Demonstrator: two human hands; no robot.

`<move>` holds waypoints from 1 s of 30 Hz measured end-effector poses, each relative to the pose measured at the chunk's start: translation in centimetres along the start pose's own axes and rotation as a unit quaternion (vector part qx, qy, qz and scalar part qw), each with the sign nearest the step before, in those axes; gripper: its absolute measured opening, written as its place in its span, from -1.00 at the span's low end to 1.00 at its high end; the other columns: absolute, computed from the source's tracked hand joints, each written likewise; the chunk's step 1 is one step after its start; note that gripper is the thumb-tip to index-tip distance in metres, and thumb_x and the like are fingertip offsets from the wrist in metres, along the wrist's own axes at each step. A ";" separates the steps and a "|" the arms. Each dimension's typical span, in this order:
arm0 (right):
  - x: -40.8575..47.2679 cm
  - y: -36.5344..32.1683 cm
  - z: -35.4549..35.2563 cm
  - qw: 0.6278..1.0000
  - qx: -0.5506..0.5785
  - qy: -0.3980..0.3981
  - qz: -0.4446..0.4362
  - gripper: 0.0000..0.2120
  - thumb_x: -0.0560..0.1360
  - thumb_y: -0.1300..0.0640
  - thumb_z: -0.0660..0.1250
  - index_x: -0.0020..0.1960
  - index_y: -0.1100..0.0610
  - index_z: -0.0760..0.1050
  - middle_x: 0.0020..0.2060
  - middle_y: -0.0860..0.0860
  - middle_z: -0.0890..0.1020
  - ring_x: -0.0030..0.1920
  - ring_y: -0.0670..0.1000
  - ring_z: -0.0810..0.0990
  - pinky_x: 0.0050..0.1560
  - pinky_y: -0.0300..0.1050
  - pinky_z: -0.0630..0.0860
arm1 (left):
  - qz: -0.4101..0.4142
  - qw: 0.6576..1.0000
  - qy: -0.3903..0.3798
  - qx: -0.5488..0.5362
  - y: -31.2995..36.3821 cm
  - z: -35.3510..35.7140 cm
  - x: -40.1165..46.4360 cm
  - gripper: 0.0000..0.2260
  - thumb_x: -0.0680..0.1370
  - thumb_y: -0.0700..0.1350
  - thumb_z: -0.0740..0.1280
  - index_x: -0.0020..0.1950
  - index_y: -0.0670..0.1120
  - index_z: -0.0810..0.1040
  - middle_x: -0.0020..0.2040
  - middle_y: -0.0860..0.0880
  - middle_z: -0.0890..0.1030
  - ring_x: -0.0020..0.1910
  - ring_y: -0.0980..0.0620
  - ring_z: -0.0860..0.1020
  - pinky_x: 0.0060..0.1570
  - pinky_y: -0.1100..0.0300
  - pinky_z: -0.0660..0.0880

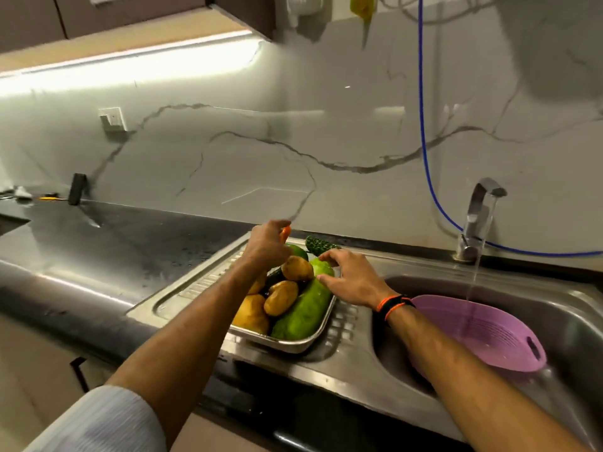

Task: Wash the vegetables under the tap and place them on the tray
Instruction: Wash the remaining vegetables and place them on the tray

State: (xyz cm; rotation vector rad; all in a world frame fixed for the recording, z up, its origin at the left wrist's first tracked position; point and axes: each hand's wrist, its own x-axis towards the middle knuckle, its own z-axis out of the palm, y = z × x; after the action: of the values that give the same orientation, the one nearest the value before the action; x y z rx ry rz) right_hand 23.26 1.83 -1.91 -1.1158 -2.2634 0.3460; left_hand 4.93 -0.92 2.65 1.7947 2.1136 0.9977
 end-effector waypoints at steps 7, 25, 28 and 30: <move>0.3 1.0 1.2 1.000 -0.009 -0.020 0.012 -0.57 0.52 -0.05 0.38 0.33 0.10 0.50 0.23 0.04 0.58 0.18 0.01 0.55 0.09 -0.27 0.37 | 0.038 0.980 -0.105 0.167 -2.5 1.2 1.3 -0.71 0.68 -0.04 0.18 0.24 -0.11 0.61 0.18 -0.18 0.63 0.17 -0.15 0.55 0.14 0.06 0.46; -0.9 1.0 -0.7 0.999 0.003 -0.023 0.049 -0.55 0.51 -0.03 0.40 0.35 0.09 0.48 0.25 0.04 0.58 0.22 0.01 0.54 0.13 -0.23 0.39 | 0.048 0.984 -0.085 0.147 0.4 0.6 -0.3 -0.53 0.62 0.04 0.31 0.49 -0.11 0.41 0.41 -0.18 0.49 0.37 -0.17 0.46 0.28 0.03 0.41; -2.5 1.3 -3.0 0.998 -0.001 -0.009 0.059 -0.56 0.51 -0.01 0.41 0.34 0.11 0.49 0.24 0.04 0.59 0.24 0.00 0.54 0.14 -0.24 0.37 | 0.069 0.985 -0.074 0.140 2.5 1.2 -1.7 -0.50 0.59 0.06 0.36 0.48 -0.09 0.42 0.39 -0.16 0.51 0.36 -0.14 0.46 0.26 0.08 0.41; -3.7 1.5 -4.4 0.997 -0.005 -0.002 0.071 -0.57 0.51 0.00 0.41 0.33 0.10 0.49 0.24 0.04 0.58 0.23 -0.01 0.54 0.14 -0.23 0.39 | 0.080 0.984 -0.080 0.135 3.7 1.8 -2.8 -0.55 0.58 0.04 0.37 0.44 -0.07 0.48 0.33 -0.14 0.56 0.29 -0.11 0.51 0.22 0.08 0.44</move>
State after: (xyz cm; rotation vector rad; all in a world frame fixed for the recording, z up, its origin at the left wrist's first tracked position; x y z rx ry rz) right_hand 28.71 -0.25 -0.54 -1.2861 -2.1971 0.3940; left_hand 9.57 -2.69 2.79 2.1217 2.1149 0.5941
